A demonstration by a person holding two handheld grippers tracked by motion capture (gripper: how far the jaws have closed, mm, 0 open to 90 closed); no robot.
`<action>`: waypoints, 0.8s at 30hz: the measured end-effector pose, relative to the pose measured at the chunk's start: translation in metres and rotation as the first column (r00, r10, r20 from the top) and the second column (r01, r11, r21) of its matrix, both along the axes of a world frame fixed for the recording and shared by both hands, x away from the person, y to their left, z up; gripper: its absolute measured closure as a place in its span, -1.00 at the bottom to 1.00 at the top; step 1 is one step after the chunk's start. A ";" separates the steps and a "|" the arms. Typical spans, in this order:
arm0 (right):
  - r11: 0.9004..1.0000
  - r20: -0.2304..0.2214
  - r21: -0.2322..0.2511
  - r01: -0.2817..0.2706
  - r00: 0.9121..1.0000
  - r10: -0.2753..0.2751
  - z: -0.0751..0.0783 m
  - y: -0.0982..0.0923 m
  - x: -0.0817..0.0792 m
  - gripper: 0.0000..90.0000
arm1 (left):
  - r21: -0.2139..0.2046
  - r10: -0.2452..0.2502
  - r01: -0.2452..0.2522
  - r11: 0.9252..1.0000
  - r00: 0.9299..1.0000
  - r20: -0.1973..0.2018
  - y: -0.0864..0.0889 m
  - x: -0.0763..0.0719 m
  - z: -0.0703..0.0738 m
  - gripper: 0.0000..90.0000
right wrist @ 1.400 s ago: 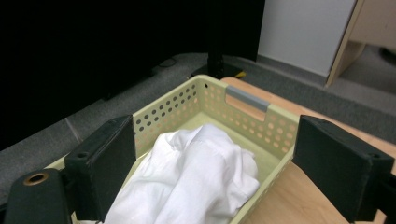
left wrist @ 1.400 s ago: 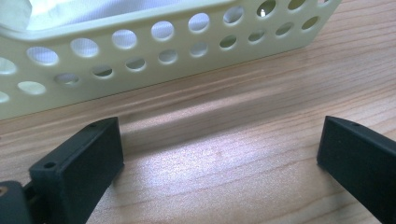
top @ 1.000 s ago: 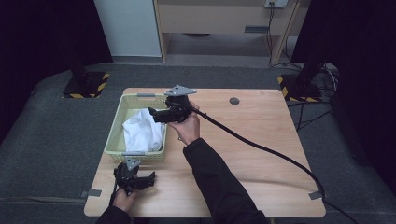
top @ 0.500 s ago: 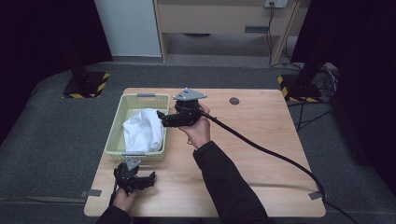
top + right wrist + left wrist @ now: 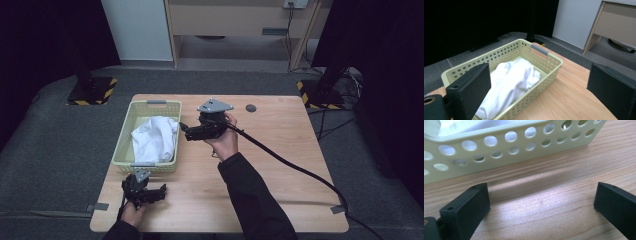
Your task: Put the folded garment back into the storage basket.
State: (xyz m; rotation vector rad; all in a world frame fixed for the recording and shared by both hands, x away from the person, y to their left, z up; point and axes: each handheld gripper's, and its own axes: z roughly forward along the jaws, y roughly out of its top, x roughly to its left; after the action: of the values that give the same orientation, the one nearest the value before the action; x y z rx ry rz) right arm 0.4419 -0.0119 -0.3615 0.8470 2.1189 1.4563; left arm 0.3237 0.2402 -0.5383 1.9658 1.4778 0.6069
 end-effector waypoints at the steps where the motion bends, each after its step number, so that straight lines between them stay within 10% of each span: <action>1: 1.000 0.002 -0.005 0.003 1.000 -0.003 0.000 -0.002 -0.001 -0.89 | 0.000 0.000 0.000 1.000 1.000 0.000 0.000 0.000 0.000 -1.00; 24: 1.000 0.010 -0.007 0.030 1.000 -0.030 -0.005 -0.032 -0.017 -0.95 | 0.000 0.000 0.000 1.000 1.000 0.000 0.000 0.000 0.000 -1.00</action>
State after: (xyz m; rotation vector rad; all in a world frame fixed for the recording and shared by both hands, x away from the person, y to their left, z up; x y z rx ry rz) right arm 0.4244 -0.0443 -0.3664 0.8639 2.0939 1.4345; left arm 0.3237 0.2402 -0.5384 1.9654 1.4778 0.6073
